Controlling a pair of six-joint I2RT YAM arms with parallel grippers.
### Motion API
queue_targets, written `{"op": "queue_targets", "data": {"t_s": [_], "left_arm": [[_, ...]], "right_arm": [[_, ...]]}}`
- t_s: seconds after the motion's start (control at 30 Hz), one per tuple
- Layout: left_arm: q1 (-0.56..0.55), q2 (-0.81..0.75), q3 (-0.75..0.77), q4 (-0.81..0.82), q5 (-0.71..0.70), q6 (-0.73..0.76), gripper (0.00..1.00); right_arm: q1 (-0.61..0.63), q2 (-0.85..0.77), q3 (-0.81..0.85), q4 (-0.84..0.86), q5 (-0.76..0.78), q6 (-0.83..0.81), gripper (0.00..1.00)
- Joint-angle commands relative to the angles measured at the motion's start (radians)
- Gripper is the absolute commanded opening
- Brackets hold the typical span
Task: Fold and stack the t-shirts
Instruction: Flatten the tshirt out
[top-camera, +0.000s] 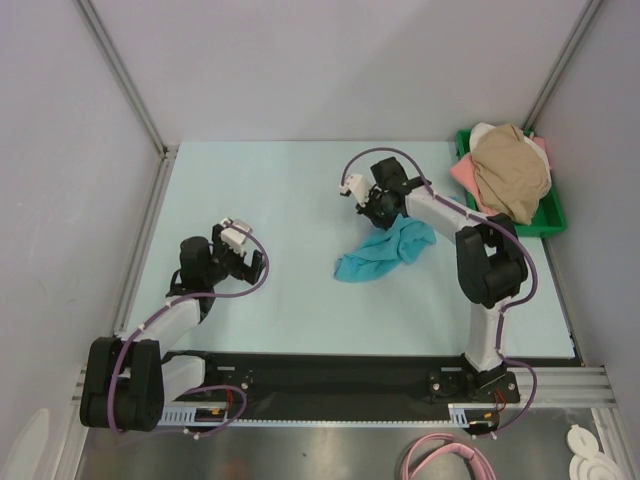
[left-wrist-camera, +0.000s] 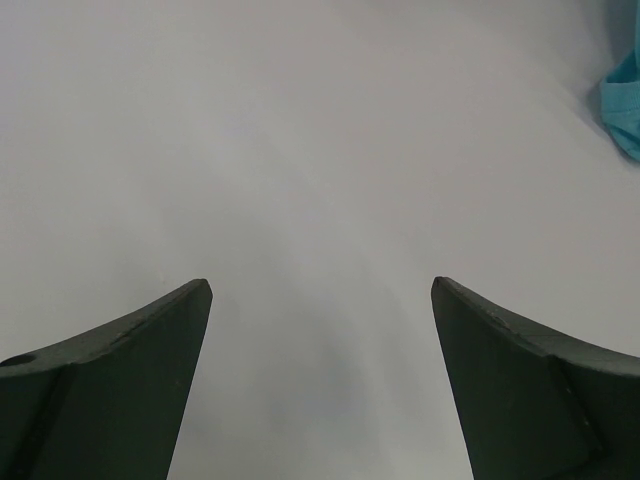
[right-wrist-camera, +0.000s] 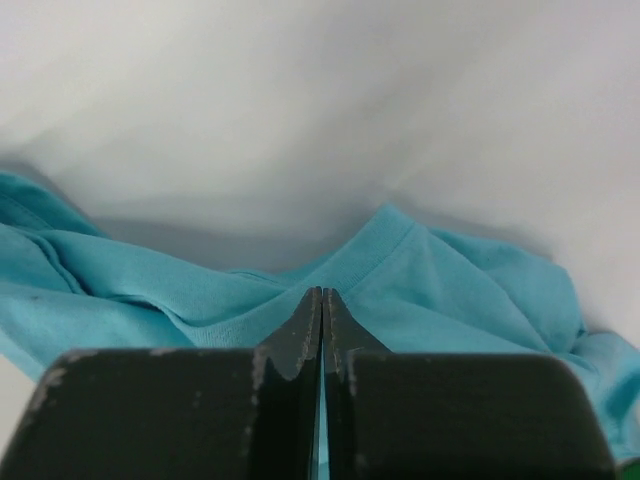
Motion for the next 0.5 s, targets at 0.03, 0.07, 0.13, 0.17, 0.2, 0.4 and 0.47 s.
{"op": "queue_targets", "data": {"t_s": [0.03, 0.07, 0.13, 0.17, 0.2, 0.4, 0.47], "left_arm": [[0.014, -0.003, 0.001, 0.037, 0.002, 0.014, 0.98], [0.014, -0.005, 0.001, 0.037, 0.004, 0.014, 0.98], [0.014, -0.005, 0.001, 0.034, 0.002, 0.019, 0.98], [0.014, -0.006, 0.0, 0.034, -0.001, 0.02, 0.98], [0.016, -0.009, -0.002, 0.032, 0.002, 0.021, 0.98], [0.016, 0.0, 0.004, 0.032, 0.004, 0.022, 0.98], [0.016, 0.002, 0.007, 0.029, 0.004, 0.021, 0.98]], "right_arm": [[-0.003, -0.12, 0.013, 0.043, -0.003, 0.018, 0.11], [-0.001, -0.116, 0.029, 0.014, -0.009, 0.02, 0.26], [0.0, -0.094, 0.056, -0.059, -0.029, 0.02, 0.48], [0.0, -0.093, 0.065, -0.078, -0.038, 0.018, 0.5], [-0.001, -0.1, 0.06, -0.094, -0.048, 0.008, 0.51], [-0.001, -0.142, -0.019, -0.11, -0.075, -0.024, 0.51], [-0.001, -0.122, -0.018, -0.135, -0.072, -0.035, 0.51]]}}
